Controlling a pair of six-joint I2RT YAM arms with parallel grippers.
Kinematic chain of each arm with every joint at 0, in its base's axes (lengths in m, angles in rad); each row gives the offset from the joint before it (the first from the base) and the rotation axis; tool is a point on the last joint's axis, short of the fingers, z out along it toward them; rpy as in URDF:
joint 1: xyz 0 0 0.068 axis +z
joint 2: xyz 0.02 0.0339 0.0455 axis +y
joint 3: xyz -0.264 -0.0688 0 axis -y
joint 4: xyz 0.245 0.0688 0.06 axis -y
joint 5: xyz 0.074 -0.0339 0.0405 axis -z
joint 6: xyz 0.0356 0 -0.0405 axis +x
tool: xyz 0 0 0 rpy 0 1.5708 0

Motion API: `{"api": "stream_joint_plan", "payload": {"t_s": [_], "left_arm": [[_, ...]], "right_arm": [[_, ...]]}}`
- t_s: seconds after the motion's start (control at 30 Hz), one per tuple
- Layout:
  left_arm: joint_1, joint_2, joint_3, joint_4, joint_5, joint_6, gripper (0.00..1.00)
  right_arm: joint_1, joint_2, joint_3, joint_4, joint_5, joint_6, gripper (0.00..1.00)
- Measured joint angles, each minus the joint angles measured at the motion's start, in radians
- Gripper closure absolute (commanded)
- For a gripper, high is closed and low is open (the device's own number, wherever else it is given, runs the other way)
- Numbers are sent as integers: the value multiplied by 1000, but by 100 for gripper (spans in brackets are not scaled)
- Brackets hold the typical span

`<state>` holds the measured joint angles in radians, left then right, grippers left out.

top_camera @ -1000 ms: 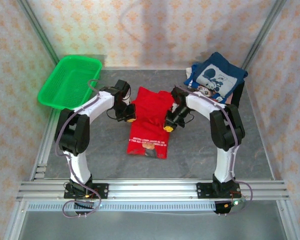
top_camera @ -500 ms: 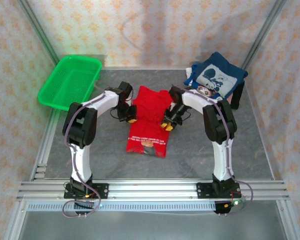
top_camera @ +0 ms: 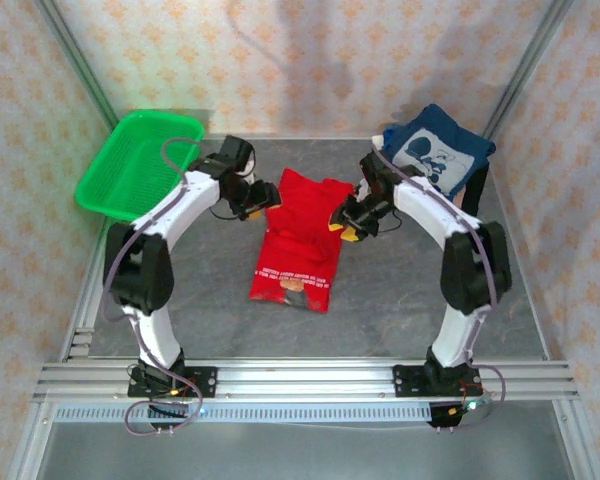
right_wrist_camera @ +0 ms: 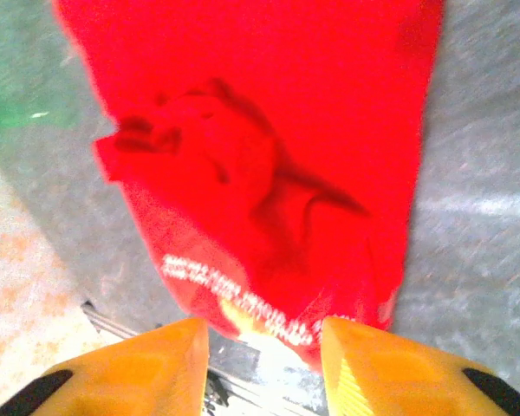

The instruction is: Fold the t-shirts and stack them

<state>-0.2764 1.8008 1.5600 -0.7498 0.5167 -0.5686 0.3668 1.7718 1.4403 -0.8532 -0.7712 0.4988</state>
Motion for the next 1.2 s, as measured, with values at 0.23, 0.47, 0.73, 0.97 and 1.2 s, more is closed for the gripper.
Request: {"api": "stream_joint_plan", "payload": {"t_s": [0.23, 0.47, 0.73, 0.97, 1.2], "left_arm": [[2, -249, -163, 30, 18, -10, 41], [2, -287, -424, 63, 34, -11, 42], [2, -344, -547, 114, 41, -7, 43], [2, -389, -669, 134, 40, -10, 43], [2, -401, -688, 157, 41, -18, 45]], "right_arm": [[194, -166, -265, 203, 28, 157, 98], [239, -152, -434, 439, 116, 316, 100], [220, -31, -432, 654, 215, 404, 100], [136, 26, -421, 723, 252, 443, 96], [101, 30, -308, 766, 257, 446, 92]]}}
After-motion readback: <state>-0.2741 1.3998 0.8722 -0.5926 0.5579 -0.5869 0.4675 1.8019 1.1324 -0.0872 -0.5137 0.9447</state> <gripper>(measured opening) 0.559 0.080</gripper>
